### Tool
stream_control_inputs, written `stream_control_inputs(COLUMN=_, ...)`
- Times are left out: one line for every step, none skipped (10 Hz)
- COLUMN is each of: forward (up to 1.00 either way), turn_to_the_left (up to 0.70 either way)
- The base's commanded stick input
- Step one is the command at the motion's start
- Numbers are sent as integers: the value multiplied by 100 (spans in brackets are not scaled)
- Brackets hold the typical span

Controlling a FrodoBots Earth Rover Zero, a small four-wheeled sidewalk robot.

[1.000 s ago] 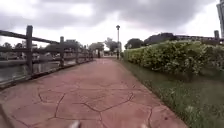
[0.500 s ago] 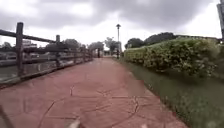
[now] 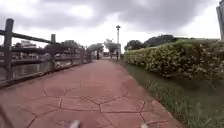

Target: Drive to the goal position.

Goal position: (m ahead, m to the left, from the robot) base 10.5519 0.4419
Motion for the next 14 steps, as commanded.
stream_control_inputs(forward=70, turn_to_the_left=24)
stream_control_inputs(forward=70, turn_to_the_left=4)
stream_control_inputs(forward=70, turn_to_the_left=0)
stream_control_inputs(forward=70, turn_to_the_left=0)
stream_control_inputs(forward=70, turn_to_the_left=0)
stream_control_inputs(forward=70, turn_to_the_left=1)
stream_control_inputs(forward=70, turn_to_the_left=1)
stream_control_inputs(forward=70, turn_to_the_left=0)
stream_control_inputs(forward=70, turn_to_the_left=0)
stream_control_inputs(forward=70, turn_to_the_left=0)
stream_control_inputs(forward=70, turn_to_the_left=0)
stream_control_inputs(forward=70, turn_to_the_left=0)
stream_control_inputs(forward=70, turn_to_the_left=0)
stream_control_inputs(forward=70, turn_to_the_left=0)
